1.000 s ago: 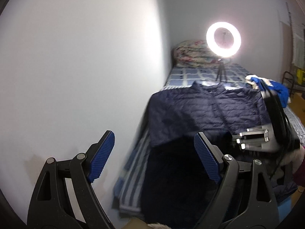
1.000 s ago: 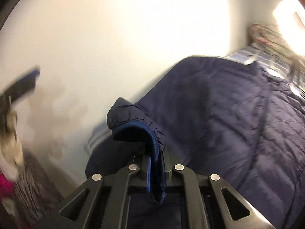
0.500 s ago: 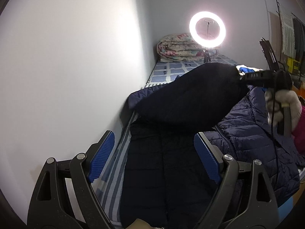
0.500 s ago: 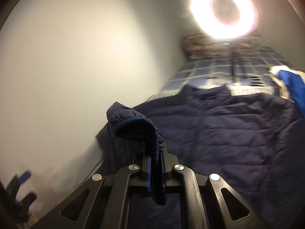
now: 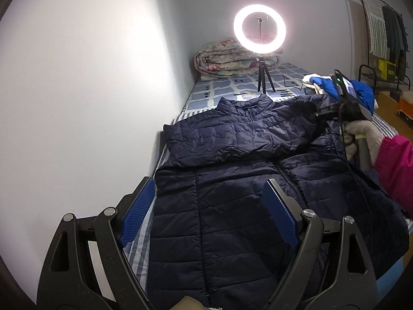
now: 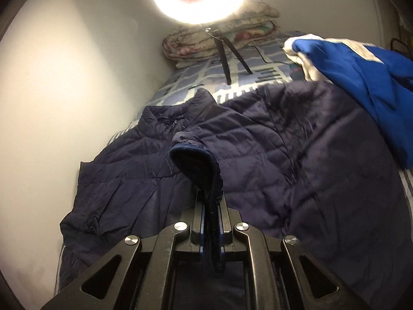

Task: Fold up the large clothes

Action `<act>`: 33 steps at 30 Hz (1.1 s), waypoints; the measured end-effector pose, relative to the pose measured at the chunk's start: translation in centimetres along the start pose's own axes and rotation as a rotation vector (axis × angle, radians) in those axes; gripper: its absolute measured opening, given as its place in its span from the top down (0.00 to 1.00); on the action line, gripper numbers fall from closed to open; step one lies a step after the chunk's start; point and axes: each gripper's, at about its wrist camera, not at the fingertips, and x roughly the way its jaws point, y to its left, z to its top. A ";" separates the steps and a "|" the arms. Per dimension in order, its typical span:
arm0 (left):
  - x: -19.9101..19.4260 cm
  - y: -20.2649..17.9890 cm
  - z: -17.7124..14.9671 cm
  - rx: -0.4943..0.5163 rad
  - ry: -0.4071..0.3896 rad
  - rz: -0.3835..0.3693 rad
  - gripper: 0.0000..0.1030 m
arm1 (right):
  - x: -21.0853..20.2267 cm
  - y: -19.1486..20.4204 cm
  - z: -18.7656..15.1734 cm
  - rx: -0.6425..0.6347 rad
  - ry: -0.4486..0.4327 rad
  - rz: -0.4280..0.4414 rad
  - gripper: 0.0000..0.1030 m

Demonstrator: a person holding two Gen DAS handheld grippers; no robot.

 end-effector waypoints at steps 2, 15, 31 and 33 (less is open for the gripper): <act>0.4 -0.4 0.1 0.006 0.005 0.001 0.14 | 1.1 -0.3 0.7 0.000 0.005 -0.017 0.95; 0.8 -0.8 0.5 -0.023 0.012 -0.035 0.14 | 0.7 -1.9 0.3 -0.009 0.050 -0.173 0.69; -3.0 -5.5 2.2 0.000 -0.061 -0.159 0.14 | -19.4 2.4 -2.9 -0.247 -0.114 -0.376 0.55; -3.1 -6.5 2.4 0.008 -0.056 -0.187 0.14 | -21.3 2.7 -3.5 -0.247 -0.120 -0.386 0.54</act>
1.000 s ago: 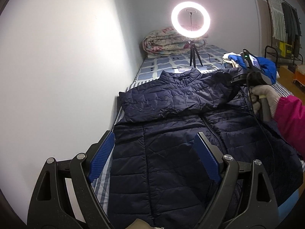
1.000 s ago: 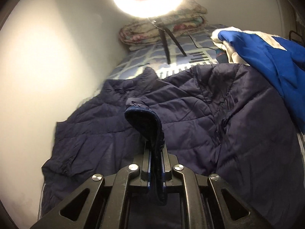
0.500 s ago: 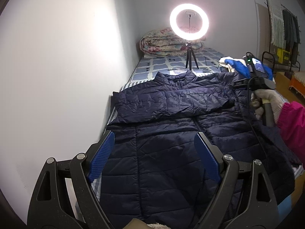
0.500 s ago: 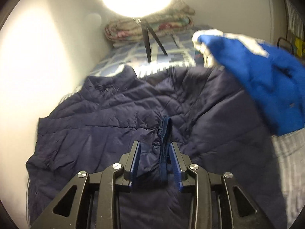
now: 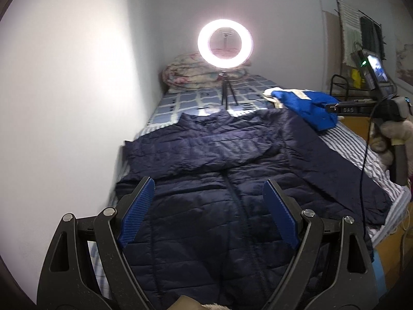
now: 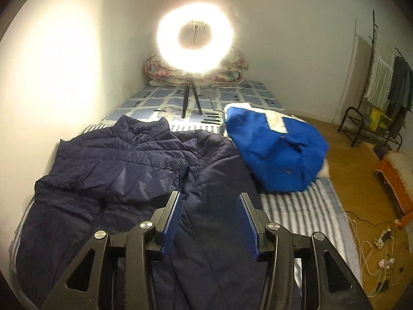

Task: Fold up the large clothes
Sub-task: 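Open the right gripper to release the sleeve and withdraw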

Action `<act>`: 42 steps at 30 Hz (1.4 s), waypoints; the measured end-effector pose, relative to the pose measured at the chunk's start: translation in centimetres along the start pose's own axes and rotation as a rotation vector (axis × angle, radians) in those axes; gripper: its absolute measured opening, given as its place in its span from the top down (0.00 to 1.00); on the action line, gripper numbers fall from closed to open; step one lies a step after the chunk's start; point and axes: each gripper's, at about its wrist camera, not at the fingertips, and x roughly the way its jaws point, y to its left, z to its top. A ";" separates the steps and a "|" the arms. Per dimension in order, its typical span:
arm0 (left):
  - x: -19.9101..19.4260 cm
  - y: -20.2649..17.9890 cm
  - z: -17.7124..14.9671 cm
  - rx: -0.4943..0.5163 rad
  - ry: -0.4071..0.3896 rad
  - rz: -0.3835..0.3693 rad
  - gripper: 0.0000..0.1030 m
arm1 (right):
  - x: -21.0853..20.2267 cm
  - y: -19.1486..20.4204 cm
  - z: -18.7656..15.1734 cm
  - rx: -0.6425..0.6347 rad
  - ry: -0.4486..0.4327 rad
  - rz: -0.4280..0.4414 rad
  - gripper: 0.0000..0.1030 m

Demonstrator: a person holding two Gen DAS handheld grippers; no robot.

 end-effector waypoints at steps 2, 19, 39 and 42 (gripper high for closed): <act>0.4 -0.8 0.1 -0.004 0.007 -0.033 0.15 | -2.1 -0.4 -0.6 -0.008 -0.006 -0.021 0.54; 4.8 -14.9 0.8 0.133 0.093 -0.298 0.32 | -11.6 -11.8 -8.8 0.108 0.008 -0.129 0.47; 10.4 -38.2 -6.8 0.420 0.411 -0.726 0.32 | -13.9 -22.2 -15.4 0.252 0.038 -0.197 0.47; 10.4 -39.6 -7.5 0.457 0.421 -0.733 0.31 | -14.1 -23.2 -15.8 0.282 0.036 -0.191 0.47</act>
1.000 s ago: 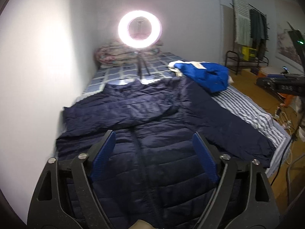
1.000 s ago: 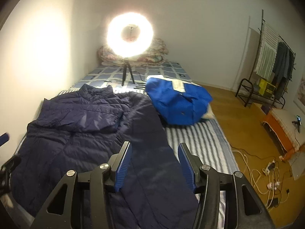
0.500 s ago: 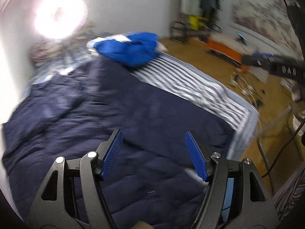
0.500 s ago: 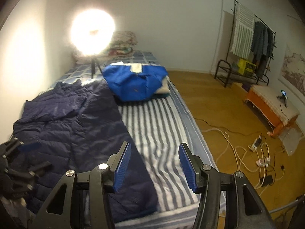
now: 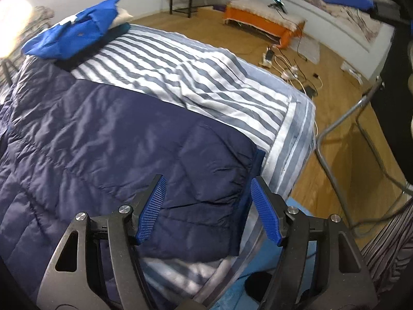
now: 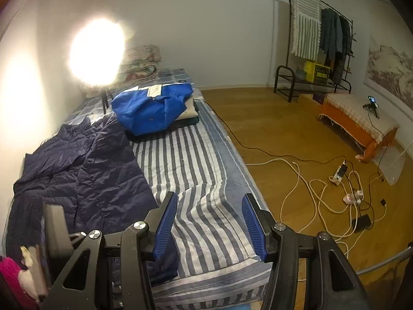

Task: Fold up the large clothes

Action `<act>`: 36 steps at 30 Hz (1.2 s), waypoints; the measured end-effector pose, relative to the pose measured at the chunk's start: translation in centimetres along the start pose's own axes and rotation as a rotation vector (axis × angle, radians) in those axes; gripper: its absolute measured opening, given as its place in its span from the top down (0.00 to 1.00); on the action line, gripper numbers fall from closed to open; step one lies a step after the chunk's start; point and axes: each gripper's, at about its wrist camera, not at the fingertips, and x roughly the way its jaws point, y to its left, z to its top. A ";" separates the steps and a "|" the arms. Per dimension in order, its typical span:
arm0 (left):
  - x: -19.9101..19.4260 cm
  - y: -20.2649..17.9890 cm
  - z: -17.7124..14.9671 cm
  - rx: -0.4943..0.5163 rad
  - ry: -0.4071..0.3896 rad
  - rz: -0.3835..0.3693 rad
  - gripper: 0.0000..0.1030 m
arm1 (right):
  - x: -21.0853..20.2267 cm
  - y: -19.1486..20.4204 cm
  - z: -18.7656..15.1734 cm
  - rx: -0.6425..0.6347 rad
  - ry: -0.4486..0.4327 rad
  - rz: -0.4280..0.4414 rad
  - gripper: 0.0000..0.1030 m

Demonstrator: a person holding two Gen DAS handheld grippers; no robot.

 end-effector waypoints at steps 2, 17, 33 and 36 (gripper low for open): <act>0.6 -0.5 0.3 0.003 0.002 -0.010 0.31 | 0.1 -0.5 0.1 0.015 0.001 0.006 0.47; 5.2 -2.6 2.1 -0.026 0.067 0.027 0.29 | 0.5 -0.8 0.7 0.038 -0.004 0.030 0.47; 0.2 3.2 2.6 -0.194 -0.018 -0.059 0.91 | 0.7 0.7 1.4 0.046 -0.005 0.060 0.47; -2.7 5.7 2.8 -0.217 -0.060 -0.039 0.92 | 1.2 1.8 1.7 0.036 0.003 0.072 0.47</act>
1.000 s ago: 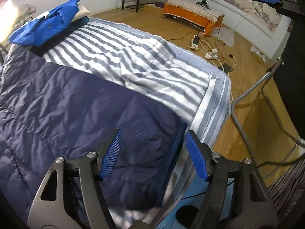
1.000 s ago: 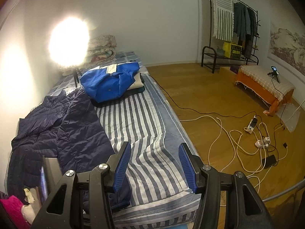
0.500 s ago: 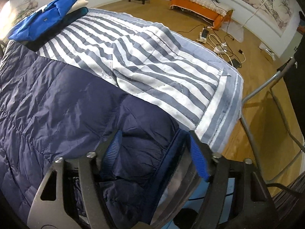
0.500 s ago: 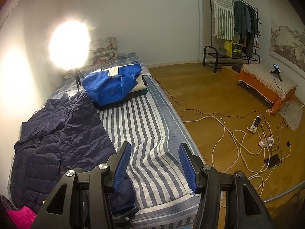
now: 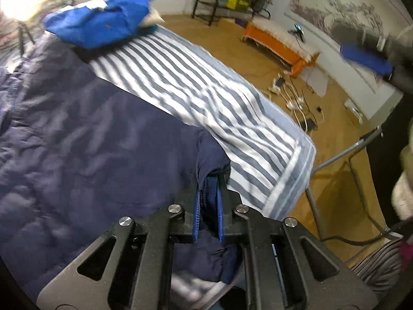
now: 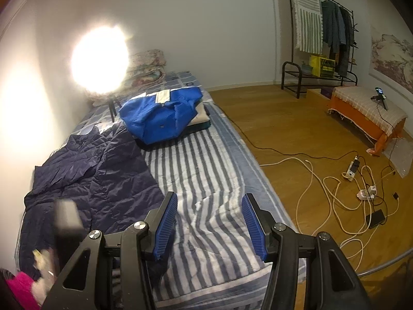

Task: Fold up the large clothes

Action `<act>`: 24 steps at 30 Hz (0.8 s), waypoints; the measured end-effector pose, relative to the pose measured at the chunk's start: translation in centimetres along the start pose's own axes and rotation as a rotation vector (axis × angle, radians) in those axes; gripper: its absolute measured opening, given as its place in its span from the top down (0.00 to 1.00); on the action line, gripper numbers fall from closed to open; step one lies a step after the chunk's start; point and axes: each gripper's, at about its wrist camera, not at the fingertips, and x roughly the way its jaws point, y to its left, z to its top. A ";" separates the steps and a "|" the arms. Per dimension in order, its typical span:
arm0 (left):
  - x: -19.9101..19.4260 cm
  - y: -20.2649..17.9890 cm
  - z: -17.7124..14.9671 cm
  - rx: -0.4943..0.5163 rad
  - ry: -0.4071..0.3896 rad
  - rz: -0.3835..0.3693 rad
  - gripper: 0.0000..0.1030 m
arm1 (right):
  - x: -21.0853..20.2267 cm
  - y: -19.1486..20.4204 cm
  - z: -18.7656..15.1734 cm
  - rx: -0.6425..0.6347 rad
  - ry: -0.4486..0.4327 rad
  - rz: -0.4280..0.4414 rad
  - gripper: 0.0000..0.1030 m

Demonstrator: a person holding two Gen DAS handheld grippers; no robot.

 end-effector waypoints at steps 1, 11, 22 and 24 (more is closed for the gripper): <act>-1.1 0.8 0.3 -0.007 -0.016 0.010 0.92 | 0.2 0.4 0.0 -0.004 0.004 0.005 0.47; -10.5 11.8 1.0 -0.022 -0.128 0.221 0.93 | 3.5 6.8 0.8 -0.023 0.066 0.111 0.47; -19.0 30.3 -0.7 -0.159 -0.205 0.562 0.93 | 6.4 17.0 -0.1 -0.236 0.112 0.151 0.47; -19.9 33.2 -0.7 -0.179 -0.211 0.625 0.93 | 7.1 18.7 -0.3 -0.266 0.124 0.163 0.47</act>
